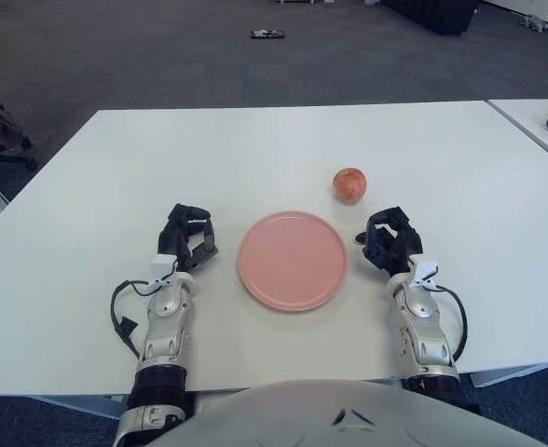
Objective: Put the apple into the plate.
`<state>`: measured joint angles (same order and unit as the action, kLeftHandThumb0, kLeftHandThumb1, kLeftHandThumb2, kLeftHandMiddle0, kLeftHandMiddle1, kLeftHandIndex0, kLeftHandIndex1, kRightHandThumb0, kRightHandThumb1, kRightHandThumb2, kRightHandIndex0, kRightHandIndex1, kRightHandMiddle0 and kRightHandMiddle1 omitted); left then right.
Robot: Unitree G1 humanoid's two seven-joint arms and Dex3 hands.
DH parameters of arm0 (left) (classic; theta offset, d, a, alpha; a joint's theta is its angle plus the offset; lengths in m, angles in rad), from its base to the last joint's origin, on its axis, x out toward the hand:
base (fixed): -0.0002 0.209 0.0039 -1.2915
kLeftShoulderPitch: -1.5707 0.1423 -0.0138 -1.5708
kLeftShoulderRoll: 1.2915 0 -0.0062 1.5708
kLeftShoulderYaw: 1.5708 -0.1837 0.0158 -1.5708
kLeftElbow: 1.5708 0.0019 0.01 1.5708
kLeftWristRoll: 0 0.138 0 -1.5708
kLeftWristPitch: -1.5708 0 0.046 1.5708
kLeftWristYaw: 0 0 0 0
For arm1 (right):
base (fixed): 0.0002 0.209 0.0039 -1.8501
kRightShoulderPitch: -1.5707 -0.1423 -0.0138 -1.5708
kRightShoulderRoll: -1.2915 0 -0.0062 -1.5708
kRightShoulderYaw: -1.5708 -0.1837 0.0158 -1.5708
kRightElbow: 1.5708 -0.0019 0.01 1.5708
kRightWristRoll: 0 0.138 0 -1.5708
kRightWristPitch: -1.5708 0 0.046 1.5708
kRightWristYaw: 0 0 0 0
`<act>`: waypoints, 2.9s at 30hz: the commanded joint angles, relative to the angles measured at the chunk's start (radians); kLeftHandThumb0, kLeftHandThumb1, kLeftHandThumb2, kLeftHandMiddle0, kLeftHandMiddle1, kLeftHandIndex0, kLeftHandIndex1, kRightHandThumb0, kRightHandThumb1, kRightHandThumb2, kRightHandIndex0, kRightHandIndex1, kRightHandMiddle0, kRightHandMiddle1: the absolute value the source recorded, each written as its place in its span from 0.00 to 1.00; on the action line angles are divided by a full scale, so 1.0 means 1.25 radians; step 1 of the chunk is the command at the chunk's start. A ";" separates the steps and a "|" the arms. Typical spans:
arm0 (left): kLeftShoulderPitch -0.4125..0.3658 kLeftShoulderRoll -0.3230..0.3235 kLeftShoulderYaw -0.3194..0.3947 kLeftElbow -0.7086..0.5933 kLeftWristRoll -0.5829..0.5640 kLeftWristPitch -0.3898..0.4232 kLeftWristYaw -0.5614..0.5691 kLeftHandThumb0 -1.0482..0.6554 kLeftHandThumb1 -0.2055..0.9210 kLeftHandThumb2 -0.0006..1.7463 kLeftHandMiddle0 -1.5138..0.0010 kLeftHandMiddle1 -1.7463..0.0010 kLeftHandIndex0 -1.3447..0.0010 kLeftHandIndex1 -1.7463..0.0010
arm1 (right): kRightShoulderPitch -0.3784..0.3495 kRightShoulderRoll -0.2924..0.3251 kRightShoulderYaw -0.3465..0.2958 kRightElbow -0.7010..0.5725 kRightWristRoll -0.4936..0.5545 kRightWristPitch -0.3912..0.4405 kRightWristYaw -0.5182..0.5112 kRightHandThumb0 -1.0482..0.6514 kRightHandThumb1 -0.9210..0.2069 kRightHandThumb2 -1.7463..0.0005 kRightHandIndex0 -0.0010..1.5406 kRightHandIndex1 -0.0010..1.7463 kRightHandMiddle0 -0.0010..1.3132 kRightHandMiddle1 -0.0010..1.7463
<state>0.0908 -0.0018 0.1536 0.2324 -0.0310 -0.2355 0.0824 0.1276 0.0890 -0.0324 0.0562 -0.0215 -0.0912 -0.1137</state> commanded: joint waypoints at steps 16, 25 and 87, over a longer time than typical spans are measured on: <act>0.023 -0.007 0.003 0.029 -0.005 0.043 0.007 0.38 0.70 0.56 0.59 0.02 0.70 0.00 | 0.002 -0.003 0.001 -0.015 0.007 0.010 0.009 0.39 0.26 0.47 0.39 0.79 0.28 1.00; 0.019 -0.007 0.004 0.035 -0.005 0.035 0.010 0.38 0.69 0.57 0.59 0.00 0.69 0.00 | -0.002 -0.027 0.019 -0.070 -0.046 -0.036 0.006 0.41 0.05 0.65 0.30 0.81 0.17 1.00; 0.023 -0.007 0.005 0.033 -0.012 0.035 0.005 0.38 0.72 0.55 0.58 0.03 0.71 0.00 | -0.530 -0.316 0.233 0.256 -0.512 0.130 0.103 0.08 0.51 0.55 0.00 0.00 0.00 0.00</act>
<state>0.0879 -0.0051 0.1574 0.2315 -0.0396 -0.2359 0.0875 -0.4617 -0.2877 0.2407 0.3243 -0.6554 0.0600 -0.0209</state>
